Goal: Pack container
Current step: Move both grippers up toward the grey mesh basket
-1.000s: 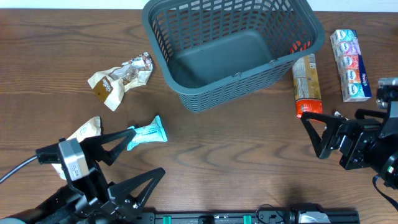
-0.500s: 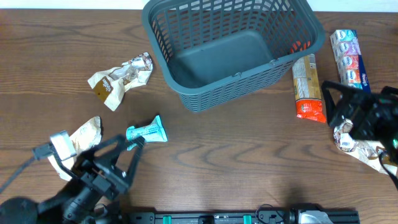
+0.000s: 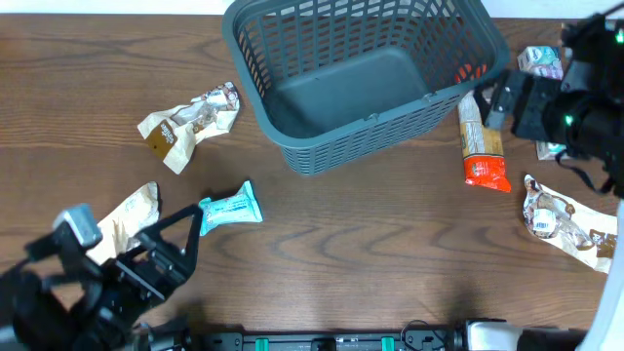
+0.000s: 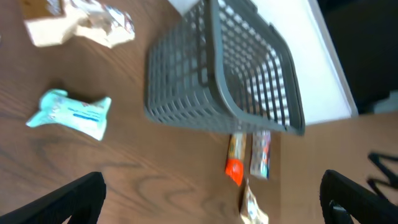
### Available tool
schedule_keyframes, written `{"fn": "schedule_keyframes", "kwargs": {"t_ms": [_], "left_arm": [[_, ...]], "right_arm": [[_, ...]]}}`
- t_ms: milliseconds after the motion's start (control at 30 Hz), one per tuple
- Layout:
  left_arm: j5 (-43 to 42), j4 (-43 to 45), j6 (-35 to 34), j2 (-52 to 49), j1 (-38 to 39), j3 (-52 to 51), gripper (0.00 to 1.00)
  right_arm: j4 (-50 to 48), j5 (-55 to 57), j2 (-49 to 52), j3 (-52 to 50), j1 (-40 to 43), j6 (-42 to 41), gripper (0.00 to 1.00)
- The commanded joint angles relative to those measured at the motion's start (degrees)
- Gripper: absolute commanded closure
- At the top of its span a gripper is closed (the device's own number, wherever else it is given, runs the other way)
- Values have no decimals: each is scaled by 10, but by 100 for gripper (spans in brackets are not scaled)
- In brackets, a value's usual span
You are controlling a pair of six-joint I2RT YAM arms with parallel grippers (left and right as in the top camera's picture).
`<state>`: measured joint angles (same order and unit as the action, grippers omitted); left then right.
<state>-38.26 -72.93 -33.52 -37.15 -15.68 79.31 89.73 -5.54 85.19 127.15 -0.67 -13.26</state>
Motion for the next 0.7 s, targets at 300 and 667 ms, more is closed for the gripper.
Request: {"fn": "schedule_keyframes", "kwargs": {"t_ms": [300,667], "left_arm": [[-44,60,54,-17,35,9,1],[-49,94,92,-17,35,9,1]], "right_arm": [[4,-139,38,79,-5,-8,1],[70,-103,21,79,-5,26,1]]}}
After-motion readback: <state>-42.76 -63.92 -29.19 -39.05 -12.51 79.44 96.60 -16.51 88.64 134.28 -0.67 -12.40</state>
